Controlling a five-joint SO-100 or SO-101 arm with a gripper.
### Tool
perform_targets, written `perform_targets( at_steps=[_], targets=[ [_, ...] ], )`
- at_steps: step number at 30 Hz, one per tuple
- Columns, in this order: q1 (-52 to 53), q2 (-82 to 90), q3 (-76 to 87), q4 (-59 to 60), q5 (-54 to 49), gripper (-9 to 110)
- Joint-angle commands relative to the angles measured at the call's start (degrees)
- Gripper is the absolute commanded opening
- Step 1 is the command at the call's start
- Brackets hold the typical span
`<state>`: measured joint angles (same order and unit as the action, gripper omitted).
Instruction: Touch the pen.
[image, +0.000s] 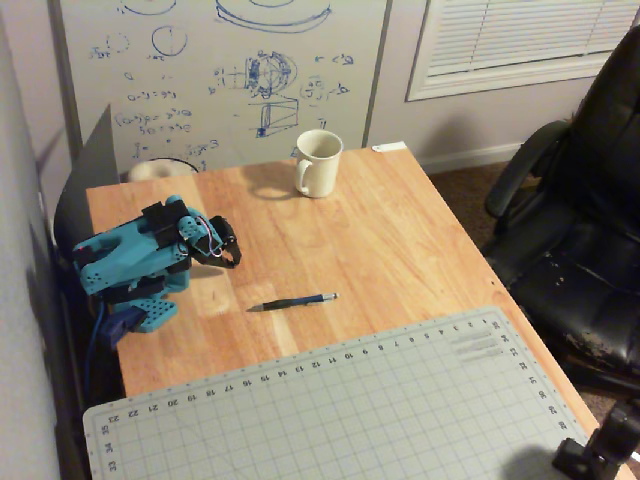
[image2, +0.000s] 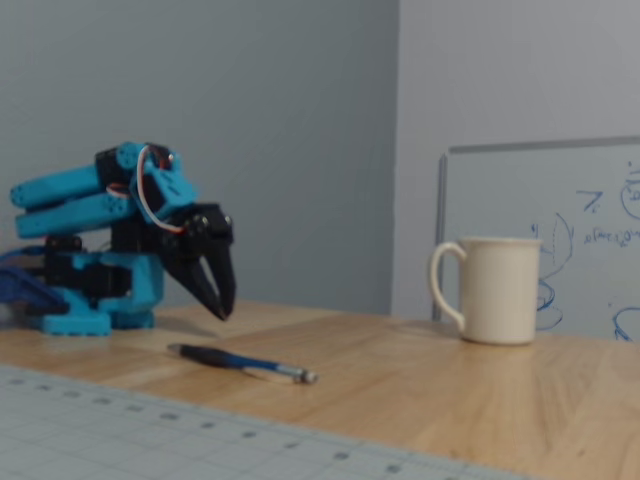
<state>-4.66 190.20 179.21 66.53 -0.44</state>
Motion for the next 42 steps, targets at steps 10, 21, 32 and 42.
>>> perform_targets(
  at_steps=[10,21,32,42],
  targets=[
    [0.8,-15.6,-19.3,-1.3,-0.3,1],
    [3.1,-46.4,-49.6,-1.3,0.5,1],
    [18.1,-71.7,-72.9,-1.2,-0.3,1],
    [25.0,-95.9,-83.6,-1.2,-0.4,1]
  ],
)
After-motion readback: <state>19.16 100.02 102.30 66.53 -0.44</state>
